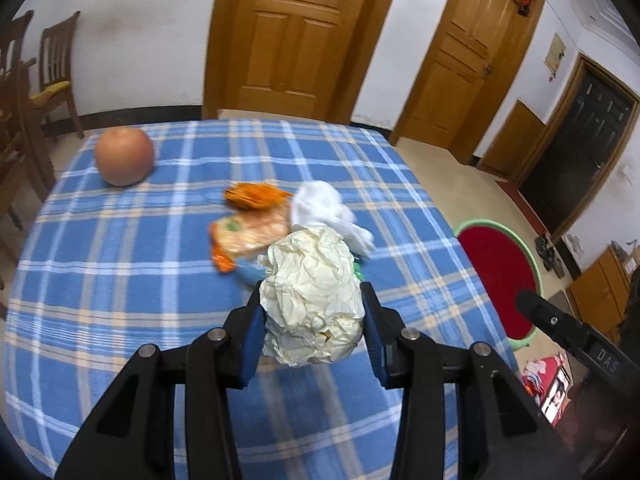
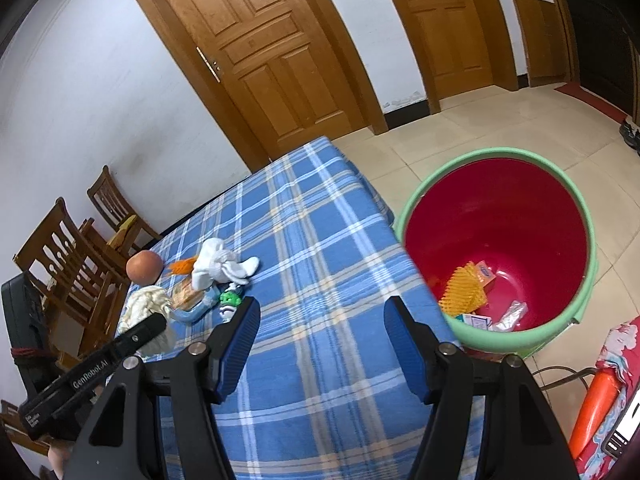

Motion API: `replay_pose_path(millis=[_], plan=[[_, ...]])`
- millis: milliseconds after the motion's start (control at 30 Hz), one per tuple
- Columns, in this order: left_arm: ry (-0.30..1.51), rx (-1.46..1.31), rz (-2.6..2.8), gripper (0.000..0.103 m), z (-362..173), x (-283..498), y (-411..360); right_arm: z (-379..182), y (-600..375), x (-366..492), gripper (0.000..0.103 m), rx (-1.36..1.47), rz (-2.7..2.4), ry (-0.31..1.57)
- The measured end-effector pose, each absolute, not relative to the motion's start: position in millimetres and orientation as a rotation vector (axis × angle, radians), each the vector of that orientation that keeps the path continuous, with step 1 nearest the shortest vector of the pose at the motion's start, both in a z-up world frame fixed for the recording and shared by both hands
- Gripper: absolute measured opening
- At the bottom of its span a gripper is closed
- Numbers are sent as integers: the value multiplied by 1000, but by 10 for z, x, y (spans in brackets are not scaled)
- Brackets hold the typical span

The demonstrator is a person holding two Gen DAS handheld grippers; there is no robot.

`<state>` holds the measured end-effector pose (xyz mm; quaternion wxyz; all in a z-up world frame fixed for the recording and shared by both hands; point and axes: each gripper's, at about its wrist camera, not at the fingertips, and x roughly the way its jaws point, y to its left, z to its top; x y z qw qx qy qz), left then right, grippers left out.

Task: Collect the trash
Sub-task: 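Lift the cream paper with the left gripper while the right grasps the green toy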

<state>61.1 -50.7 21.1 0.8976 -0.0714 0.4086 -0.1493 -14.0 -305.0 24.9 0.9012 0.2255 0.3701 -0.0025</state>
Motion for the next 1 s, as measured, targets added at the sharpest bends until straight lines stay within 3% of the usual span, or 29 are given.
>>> replay_pose_path(millis=[1000], plan=[[795, -268, -197, 44, 58, 887, 376, -59, -1992, 608, 67, 298, 110, 920]])
